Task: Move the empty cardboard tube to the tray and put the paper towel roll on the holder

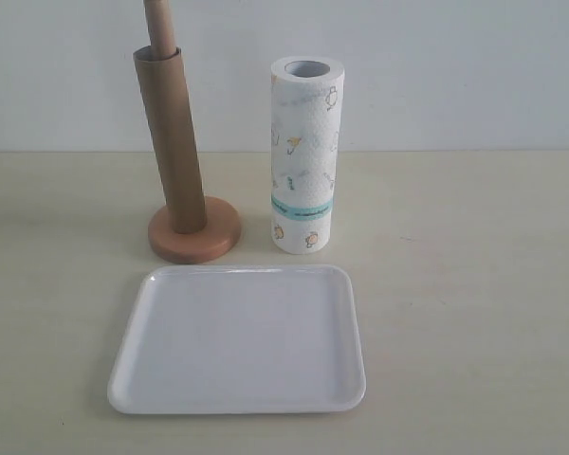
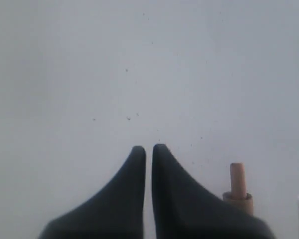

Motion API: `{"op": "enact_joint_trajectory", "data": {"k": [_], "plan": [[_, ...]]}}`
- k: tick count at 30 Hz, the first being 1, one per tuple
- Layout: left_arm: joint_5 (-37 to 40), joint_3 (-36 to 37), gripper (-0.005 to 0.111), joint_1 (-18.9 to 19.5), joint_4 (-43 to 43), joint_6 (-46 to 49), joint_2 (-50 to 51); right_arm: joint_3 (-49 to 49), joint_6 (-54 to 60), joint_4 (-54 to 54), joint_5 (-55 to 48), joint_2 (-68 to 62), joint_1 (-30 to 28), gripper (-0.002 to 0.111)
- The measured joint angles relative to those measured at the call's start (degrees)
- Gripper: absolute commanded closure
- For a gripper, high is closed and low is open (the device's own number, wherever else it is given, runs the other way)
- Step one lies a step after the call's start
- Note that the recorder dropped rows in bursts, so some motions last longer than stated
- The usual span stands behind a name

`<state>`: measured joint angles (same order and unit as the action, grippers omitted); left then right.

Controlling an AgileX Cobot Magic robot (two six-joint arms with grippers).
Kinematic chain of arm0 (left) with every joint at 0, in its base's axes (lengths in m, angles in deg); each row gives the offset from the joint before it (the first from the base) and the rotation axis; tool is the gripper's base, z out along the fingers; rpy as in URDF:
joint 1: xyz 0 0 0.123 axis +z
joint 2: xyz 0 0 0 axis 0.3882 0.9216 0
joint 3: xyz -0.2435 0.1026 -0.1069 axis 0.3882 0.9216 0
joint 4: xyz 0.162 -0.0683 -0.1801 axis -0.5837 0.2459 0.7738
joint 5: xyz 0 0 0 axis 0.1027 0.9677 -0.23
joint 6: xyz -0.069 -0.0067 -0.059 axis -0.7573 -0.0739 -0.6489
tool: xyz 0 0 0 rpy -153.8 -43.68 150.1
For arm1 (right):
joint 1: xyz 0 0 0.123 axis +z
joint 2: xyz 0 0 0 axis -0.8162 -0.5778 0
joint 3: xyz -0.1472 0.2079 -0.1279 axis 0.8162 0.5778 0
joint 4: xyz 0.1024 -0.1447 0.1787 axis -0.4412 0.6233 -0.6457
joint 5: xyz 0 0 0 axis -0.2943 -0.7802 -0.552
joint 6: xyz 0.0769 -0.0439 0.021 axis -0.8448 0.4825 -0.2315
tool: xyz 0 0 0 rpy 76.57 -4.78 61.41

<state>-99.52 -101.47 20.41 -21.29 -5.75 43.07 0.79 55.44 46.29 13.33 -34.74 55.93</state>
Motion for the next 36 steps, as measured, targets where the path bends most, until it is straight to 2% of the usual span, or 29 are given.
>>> {"op": "enact_joint_trajectory", "data": {"k": [5,8,14,19,22,26,29,33,36], "plan": [[0.0,-5.7,0.102,0.0,0.0,0.0,19.0,0.0,0.0,0.0,0.0,0.0,0.0,0.105],[-3.2,-6.5,0.102,0.0,0.0,0.0,27.8,0.0,0.0,0.0,0.0,0.0,0.0,0.105],[-13.9,-6.7,0.102,0.0,0.0,0.0,40.5,0.0,0.0,0.0,0.0,0.0,0.0,0.105],[-16.5,-7.1,0.103,0.0,-1.5,-0.3,48.8,0.0,0.0,0.0,0.0,0.0,0.0,0.105],[-16.9,-8.6,0.103,0.0,-8.4,-6.4,54.1,0.0,0.0,0.0,0.0,0.0,0.0,0.105],[-23.6,-12.1,0.103,0.0,-30.3,-21.7,62.3,0.0,0.0,0.0,0.0,0.0,0.0,0.105],[-31.1,-15.7,0.103,0.0,-43.2,-26.2,68.1,0.0,0.0,0.0,0.0,0.0,0.0,0.105],[-34.3,-19.6,0.102,0.0,-48.7,-27.8,74.6,0.0,0.0,0.0,0.0,0.0,0.0,0.105],[-34.7,-21.1,0.089,0.0,-49.5,-28.1,78.3,0.0,0.0,0.0,0.0,0.0,0.0,0.105]]}}
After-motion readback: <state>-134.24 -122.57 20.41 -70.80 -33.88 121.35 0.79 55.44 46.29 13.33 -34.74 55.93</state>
